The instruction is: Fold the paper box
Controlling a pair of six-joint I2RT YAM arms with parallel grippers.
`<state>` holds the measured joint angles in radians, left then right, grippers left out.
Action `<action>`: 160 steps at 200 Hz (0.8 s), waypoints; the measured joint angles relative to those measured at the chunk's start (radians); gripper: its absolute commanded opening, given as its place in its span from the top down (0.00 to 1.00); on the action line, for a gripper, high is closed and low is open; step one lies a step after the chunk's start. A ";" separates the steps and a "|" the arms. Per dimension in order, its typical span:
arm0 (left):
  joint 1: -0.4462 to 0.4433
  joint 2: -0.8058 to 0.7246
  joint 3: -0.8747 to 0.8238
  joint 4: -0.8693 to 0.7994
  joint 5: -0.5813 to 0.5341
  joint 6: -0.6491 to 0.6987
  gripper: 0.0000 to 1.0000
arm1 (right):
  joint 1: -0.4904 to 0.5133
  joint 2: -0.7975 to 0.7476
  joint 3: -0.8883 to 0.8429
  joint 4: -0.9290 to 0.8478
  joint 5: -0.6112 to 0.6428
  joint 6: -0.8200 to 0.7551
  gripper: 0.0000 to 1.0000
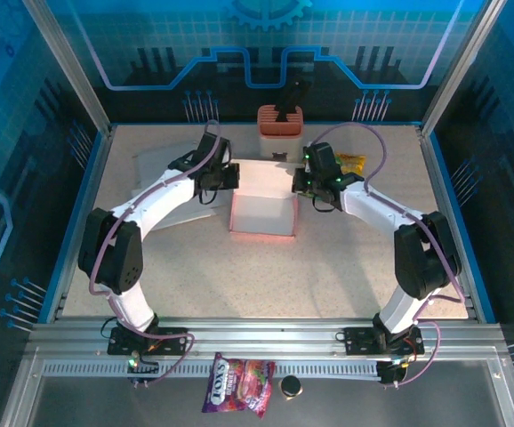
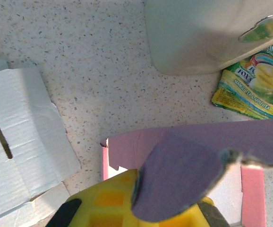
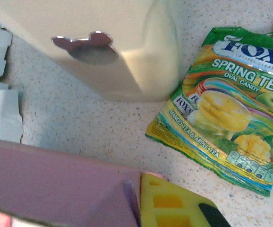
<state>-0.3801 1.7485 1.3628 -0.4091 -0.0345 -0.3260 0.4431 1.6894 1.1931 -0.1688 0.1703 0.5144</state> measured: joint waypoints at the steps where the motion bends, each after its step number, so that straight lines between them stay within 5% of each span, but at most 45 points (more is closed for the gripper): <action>1: 0.000 0.000 -0.003 0.004 0.002 -0.001 1.00 | 0.001 0.000 -0.002 0.002 0.002 0.002 1.00; 90: 0.010 -0.073 -0.211 0.167 0.071 -0.061 1.00 | 0.085 -0.072 -0.302 0.382 0.145 0.016 1.00; 160: 0.012 -0.104 -0.268 0.219 0.132 -0.165 1.00 | 0.107 -0.099 -0.376 0.469 0.183 -0.014 1.00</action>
<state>-0.3683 1.6444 1.0946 -0.1905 0.0975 -0.4908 0.5499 1.5902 0.8169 0.3000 0.3534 0.5003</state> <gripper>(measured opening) 0.056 0.058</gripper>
